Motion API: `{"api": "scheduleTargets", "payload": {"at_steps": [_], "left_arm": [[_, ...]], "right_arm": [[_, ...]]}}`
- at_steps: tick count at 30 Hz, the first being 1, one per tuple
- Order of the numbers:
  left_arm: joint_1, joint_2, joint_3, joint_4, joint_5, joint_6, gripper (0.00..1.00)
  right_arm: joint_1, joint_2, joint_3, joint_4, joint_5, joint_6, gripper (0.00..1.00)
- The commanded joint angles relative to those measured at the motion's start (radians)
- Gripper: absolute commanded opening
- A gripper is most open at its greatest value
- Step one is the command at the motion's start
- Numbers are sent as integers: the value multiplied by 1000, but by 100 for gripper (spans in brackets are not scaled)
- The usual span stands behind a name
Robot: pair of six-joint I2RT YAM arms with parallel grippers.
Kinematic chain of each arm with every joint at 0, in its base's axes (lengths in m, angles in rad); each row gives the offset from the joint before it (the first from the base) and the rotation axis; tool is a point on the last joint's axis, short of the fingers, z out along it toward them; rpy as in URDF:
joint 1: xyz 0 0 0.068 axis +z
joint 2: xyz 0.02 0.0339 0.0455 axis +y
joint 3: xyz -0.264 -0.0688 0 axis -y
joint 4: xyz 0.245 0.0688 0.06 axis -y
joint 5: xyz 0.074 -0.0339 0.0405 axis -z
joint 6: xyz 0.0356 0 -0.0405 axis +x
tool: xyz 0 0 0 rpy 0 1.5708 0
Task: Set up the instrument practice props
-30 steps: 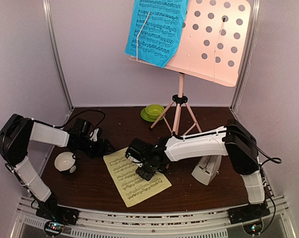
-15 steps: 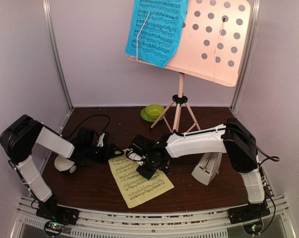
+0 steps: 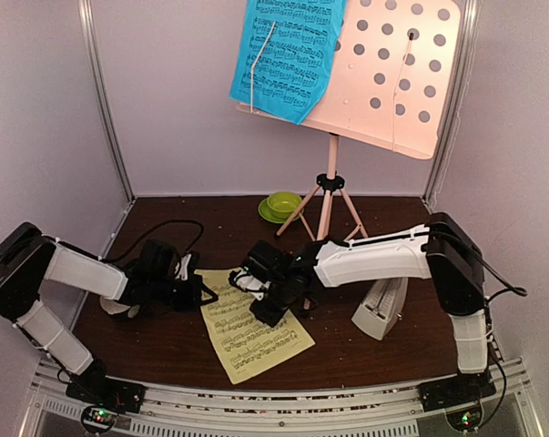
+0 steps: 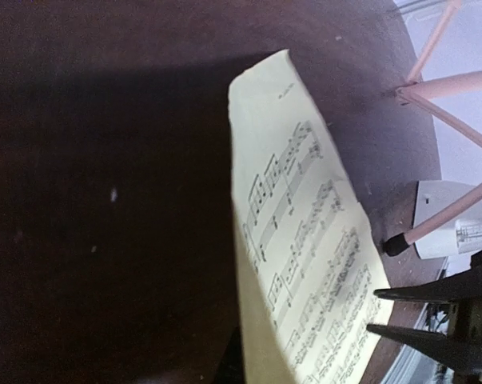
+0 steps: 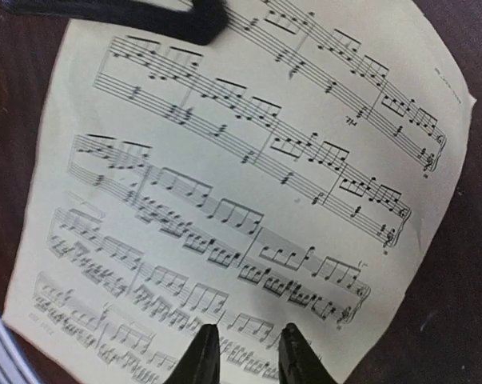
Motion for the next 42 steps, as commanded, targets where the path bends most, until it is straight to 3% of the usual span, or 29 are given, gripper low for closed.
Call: {"api": "scheduleTargets", "payload": {"at_steps": [1,7,16,24,31,37,42], "left_arm": [[-3,-135,181,-290,-15,277,0],[-8,-343,282,-468,57,477,0],[-58,-546,447,-766,189,677,0],[-180,-551,599,-920,256,734,0],[-288,-511,692,-993,228,783,0],[-355,-461,771,-1005,213,805,0],[-395,-400,851,-1117,163,877,0]], "right_arm": [[-2,-233,-12,74,-36,-12,34],[-6,-569,-140,149,-81,-72,75],[-3,-747,-36,-97,-119,-171,90],[47,-714,167,-307,-75,-266,91],[142,-662,304,-372,-6,-297,92],[195,-623,301,-379,-42,-277,84],[206,-584,331,-376,2,-207,79]]}}
